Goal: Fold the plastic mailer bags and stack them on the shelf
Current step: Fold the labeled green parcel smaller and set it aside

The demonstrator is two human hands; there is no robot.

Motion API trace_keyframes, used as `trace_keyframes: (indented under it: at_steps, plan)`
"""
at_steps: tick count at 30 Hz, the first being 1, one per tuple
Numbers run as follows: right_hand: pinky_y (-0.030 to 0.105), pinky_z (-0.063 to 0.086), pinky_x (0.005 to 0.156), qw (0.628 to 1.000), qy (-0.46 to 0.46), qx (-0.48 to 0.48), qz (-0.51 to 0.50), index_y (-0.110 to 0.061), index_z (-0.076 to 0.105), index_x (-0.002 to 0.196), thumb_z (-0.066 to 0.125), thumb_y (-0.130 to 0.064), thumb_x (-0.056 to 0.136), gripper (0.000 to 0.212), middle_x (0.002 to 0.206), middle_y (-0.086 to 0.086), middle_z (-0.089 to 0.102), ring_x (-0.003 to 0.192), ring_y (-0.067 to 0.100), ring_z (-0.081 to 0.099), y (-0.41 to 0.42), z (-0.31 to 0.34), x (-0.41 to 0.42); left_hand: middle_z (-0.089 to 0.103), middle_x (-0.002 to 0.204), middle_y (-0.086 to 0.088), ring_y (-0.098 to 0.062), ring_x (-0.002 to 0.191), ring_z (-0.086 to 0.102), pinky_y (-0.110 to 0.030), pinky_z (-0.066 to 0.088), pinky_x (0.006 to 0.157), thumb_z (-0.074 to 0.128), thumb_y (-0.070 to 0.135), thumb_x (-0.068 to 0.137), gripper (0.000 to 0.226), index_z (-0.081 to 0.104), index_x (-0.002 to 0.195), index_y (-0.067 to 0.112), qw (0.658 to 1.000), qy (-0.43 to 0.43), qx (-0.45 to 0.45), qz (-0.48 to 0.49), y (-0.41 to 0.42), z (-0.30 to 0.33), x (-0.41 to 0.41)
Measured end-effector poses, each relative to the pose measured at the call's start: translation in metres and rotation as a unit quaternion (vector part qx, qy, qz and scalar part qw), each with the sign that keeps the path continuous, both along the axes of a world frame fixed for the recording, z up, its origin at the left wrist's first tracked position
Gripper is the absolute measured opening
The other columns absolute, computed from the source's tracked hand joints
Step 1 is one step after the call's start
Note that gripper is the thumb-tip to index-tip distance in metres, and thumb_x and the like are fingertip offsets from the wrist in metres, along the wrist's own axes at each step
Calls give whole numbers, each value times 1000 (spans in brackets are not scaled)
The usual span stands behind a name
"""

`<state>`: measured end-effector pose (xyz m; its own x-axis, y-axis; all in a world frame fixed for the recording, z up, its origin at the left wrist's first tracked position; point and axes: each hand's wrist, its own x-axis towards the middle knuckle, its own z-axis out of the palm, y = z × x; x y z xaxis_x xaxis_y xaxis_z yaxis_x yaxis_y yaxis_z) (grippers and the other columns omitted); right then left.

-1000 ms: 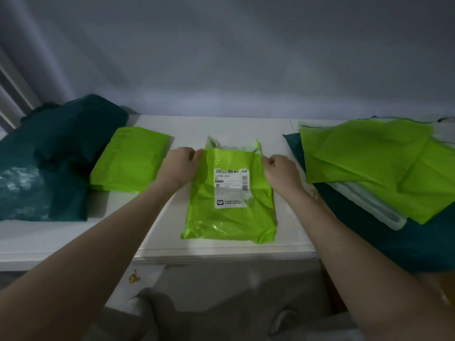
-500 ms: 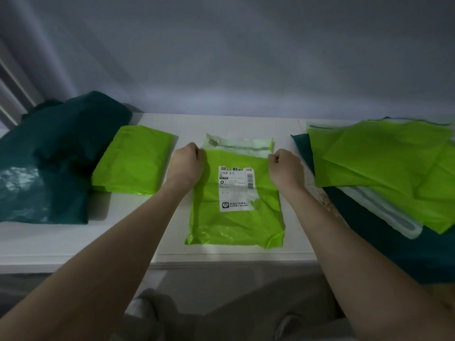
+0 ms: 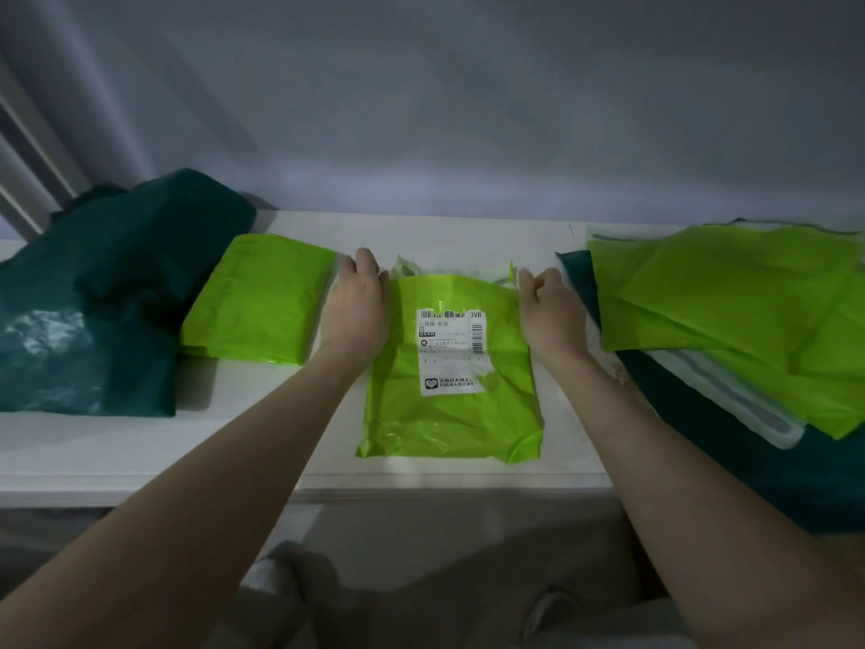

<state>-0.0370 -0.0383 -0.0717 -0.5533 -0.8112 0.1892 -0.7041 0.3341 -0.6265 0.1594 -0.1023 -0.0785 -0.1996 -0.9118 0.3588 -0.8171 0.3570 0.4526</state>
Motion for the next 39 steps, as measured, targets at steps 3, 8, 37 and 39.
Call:
trace_keyframes:
  at_steps: [3,8,37,39]
  plan:
    - [35,36,77,998,62,-24,5,0,50,109,43,-19,96,25,113,20,52,107,34,48,4,7,3,50,105,-23,-39,87,52,-46,42,69,31,18,92,31,50,104,-2,995,-35,-85,-39,1,6,1]
    - [38,37,90,957,253,19,143,-5,48,124,44,-14,91,35,124,11,49,117,27,42,16,6,13,51,130,-9,-28,117,50,-43,40,90,20,37,89,55,50,126,9,969,-174,-68,-162,13,1,2]
    - [45,24,111,948,251,128,148,-15,25,146,17,-46,99,56,152,6,30,139,24,29,22,-3,8,-2,159,3,-15,146,-3,-41,0,118,12,50,98,61,0,151,23,969,-207,72,-110,10,-6,7]
    - [42,34,102,963,220,83,129,-12,35,140,22,-40,101,50,143,8,43,128,25,41,22,6,11,1,159,1,-17,146,0,-40,2,119,15,45,100,57,5,151,21,981,-146,64,-113,11,2,6]
